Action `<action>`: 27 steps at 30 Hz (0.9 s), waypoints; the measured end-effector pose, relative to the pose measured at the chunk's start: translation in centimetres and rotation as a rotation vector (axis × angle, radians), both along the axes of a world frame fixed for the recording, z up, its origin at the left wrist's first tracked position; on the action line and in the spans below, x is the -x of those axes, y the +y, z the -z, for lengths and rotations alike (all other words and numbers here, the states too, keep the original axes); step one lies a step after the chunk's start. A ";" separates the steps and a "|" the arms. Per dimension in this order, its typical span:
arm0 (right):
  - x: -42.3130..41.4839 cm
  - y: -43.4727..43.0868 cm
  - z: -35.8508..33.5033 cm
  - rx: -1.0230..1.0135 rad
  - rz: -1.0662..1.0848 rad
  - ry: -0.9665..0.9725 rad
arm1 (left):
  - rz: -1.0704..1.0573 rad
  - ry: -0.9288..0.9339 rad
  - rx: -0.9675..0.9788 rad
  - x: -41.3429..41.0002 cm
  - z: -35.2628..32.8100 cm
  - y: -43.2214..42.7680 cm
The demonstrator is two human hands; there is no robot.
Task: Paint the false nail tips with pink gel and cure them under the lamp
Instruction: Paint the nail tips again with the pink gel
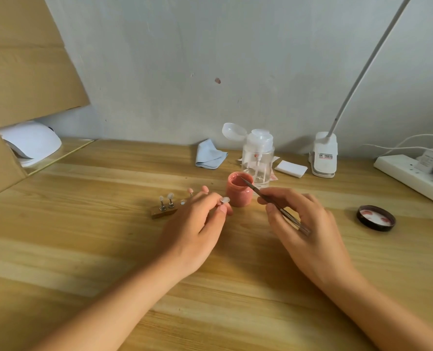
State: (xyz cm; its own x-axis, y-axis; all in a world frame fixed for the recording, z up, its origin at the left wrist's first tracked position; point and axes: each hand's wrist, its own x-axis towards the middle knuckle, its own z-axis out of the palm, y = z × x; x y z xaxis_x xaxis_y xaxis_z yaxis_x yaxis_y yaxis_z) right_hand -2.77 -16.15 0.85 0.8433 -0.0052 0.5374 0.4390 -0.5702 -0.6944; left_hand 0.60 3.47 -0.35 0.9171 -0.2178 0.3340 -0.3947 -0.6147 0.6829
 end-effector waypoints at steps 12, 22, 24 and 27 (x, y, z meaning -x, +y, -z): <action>0.1 0.0 -0.3 -0.072 -0.001 0.062 | 0.114 -0.154 -0.085 0.1 0.2 -0.1; 0.0 0.1 -0.2 -0.068 0.012 0.107 | 0.100 -0.151 -0.105 0.2 0.3 -0.1; 0.0 0.2 -0.2 -0.081 0.011 0.113 | 0.091 -0.148 -0.116 0.2 0.3 -0.1; 0.0 0.2 -0.2 -0.087 0.015 0.104 | 0.093 -0.123 -0.111 0.0 0.4 -0.1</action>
